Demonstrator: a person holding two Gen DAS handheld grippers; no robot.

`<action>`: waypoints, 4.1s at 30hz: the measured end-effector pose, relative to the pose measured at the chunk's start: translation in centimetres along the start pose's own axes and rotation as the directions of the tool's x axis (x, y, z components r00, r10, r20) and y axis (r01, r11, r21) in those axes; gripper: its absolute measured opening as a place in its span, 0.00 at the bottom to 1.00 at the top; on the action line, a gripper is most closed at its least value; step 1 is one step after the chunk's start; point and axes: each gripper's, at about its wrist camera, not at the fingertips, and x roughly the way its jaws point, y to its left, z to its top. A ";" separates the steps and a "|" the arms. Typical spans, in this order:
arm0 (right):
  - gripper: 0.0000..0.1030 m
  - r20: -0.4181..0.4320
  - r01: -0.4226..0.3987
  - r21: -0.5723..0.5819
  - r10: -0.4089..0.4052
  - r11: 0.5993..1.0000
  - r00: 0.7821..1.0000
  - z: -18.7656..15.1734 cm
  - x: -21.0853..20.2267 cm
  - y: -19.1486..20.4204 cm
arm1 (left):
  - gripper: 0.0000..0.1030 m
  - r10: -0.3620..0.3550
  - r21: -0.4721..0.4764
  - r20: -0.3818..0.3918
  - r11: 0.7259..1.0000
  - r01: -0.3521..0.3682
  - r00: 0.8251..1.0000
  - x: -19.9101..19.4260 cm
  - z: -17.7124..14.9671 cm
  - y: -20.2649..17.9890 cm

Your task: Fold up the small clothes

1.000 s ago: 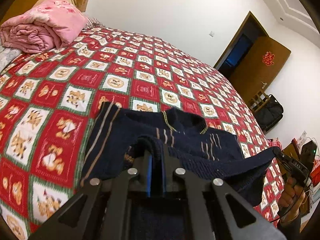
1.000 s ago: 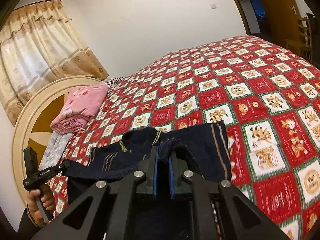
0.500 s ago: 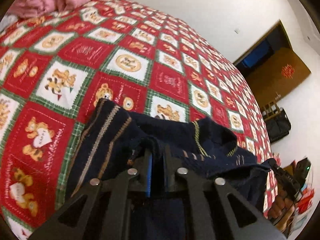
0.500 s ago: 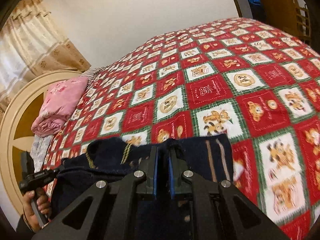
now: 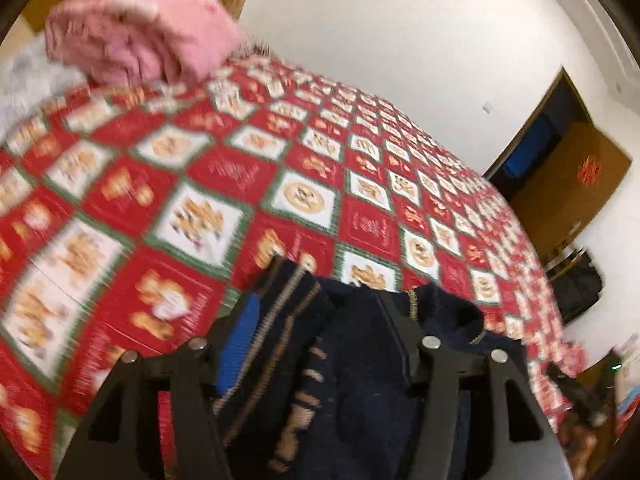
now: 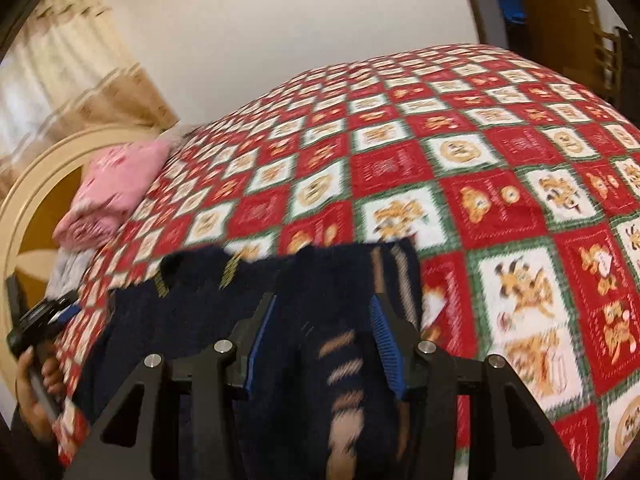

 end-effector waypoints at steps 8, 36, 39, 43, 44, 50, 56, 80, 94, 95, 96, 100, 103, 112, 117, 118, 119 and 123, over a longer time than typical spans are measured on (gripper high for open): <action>0.47 -0.051 0.071 -0.110 -0.077 0.991 0.996 0.0 3.7 2.7 | 0.59 0.149 0.185 -0.095 0.974 -0.130 0.984 3.1 -3.7 -3.1; 0.45 -0.178 0.146 -0.181 -0.178 0.973 0.968 -12.8 -4.1 0.2 | 0.74 0.286 0.178 -0.052 0.945 -0.273 0.957 -2.7 -13.0 3.4; 0.45 -0.144 0.167 -0.139 -0.187 0.976 0.972 -12.2 -5.3 0.1 | 0.74 0.276 0.158 -0.067 0.952 -0.263 0.959 -3.3 -13.2 3.5; 0.45 -0.042 0.131 -0.185 -0.141 0.974 0.989 -11.8 -7.6 3.2 | 0.77 0.262 0.142 -0.072 0.958 -0.250 0.962 -4.1 -13.6 4.3; 0.45 -0.030 0.111 -0.206 -0.119 0.972 0.992 -11.7 -7.8 4.3 | 0.79 0.263 0.138 -0.072 0.958 -0.251 0.962 -4.3 -13.7 4.6; 0.45 -0.058 0.072 -0.358 -0.099 0.931 0.993 -13.0 -4.7 10.3 | 0.83 0.271 0.152 -0.050 0.953 -0.261 0.961 -4.8 -14.4 5.2; 0.45 -0.135 0.146 -0.348 -0.204 0.926 0.970 -14.7 -0.2 10.4 | 0.88 0.273 0.154 -0.046 0.952 -0.263 0.961 -4.7 -14.6 5.5; 0.45 -0.118 0.130 -0.451 -0.203 0.883 0.972 -16.6 1.8 21.5 | 0.94 0.173 0.146 -0.044 0.975 -0.165 0.984 -8.0 -16.3 8.0; 0.45 -0.006 0.015 -0.775 -0.031 0.632 0.999 -23.8 2.7 38.8 | 0.94 0.222 0.012 0.010 0.975 -0.222 0.975 -10.1 -12.6 14.5; 0.45 -0.012 0.010 -0.781 -0.030 0.624 0.999 -24.1 3.1 39.4 | 0.94 0.218 0.004 0.006 0.976 -0.218 0.976 -10.0 -12.4 14.8; 0.45 -0.010 0.015 -0.791 -0.037 0.612 0.999 -24.5 3.7 40.1 | 0.94 0.211 -0.007 0.000 0.978 -0.211 0.978 -9.8 -12.1 15.1; 0.46 0.038 0.089 -0.805 -0.098 0.586 0.994 -25.0 5.6 41.5 | 0.93 0.199 -0.026 0.004 0.980 -0.198 0.980 -9.4 -10.9 15.9; 0.46 0.057 0.123 -0.798 -0.130 0.589 0.990 -25.0 6.9 41.6 | 0.93 0.179 -0.024 0.003 0.984 -0.179 0.984 -8.9 -9.8 16.1; 0.46 0.133 0.185 -0.786 -0.131 0.590 0.982 -26.1 7.6 41.8 | 0.93 0.021 0.035 -0.040 0.999 -0.020 0.999 -5.6 -5.4 13.7; 0.46 0.174 0.223 -0.818 -0.140 0.531 0.975 -27.4 7.7 42.4 | 0.93 -0.032 0.106 -0.115 0.993 0.044 0.993 -2.3 -3.7 11.2; 0.45 0.182 0.232 -0.820 -0.145 0.523 0.973 -27.6 7.7 42.5 | 0.93 -0.042 0.108 -0.121 0.993 0.055 0.992 -1.8 -3.5 10.9; 0.45 0.195 0.244 -0.823 -0.149 0.513 0.969 -27.7 7.7 42.6 | 0.93 -0.057 0.120 -0.144 0.990 0.075 0.988 -1.0 -3.2 10.2; 0.45 0.232 0.274 -0.822 -0.145 0.500 0.962 -28.0 7.5 42.6 | 0.93 -0.120 0.123 -0.249 0.980 0.155 0.961 2.8 -2.4 8.5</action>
